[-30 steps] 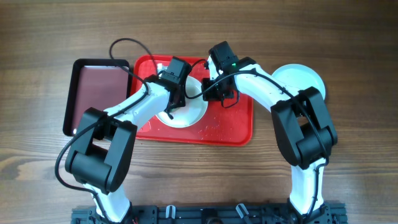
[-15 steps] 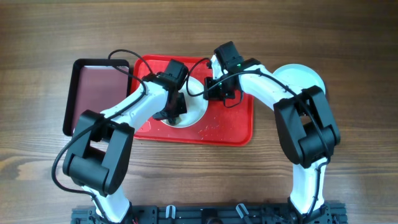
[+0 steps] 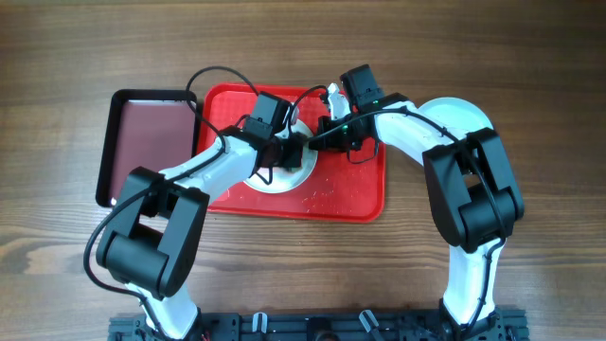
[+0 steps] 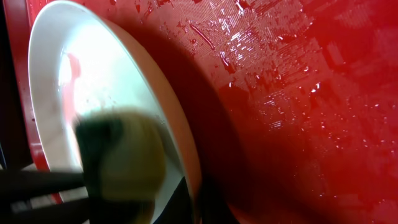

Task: Clean dirty plates on tray and stack at the side
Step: 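Scrub around the white plate's inner rim with the left gripper's sponge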

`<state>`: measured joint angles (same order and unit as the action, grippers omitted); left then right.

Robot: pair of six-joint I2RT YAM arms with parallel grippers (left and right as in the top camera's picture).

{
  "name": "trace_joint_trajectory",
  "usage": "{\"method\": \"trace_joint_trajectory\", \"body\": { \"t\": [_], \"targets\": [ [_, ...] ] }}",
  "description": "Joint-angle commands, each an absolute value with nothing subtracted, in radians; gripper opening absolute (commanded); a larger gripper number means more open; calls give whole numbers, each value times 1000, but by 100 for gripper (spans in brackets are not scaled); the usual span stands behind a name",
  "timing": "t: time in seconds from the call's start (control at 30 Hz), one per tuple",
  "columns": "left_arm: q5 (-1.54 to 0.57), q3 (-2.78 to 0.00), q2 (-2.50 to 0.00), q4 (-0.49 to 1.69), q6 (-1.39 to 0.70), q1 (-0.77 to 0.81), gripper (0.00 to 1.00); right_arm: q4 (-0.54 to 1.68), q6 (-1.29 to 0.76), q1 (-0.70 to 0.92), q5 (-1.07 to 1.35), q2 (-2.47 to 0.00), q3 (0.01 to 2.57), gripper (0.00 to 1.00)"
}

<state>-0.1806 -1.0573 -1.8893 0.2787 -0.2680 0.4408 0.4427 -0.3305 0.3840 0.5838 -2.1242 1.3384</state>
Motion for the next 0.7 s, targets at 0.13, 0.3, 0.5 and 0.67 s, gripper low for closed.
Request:
{"method": "trace_joint_trajectory", "body": {
  "t": [0.13,0.3,0.5,0.67],
  "targets": [
    [214,-1013,-1960,282,-463,383,4,451,-315,399,636,-2157,1314,4],
    [69,-1013,-1960,522,-506,299,4,451,-314,399,636,-2157,1314,4],
    [-513,-1013,-1960,635,-216,264,4,449,-318,399,636,-2157,1314,4],
    [-777,-1013,-1960,633,-26,265,4,449,-318,399,637,-2157,1314,4]
  ]
}}
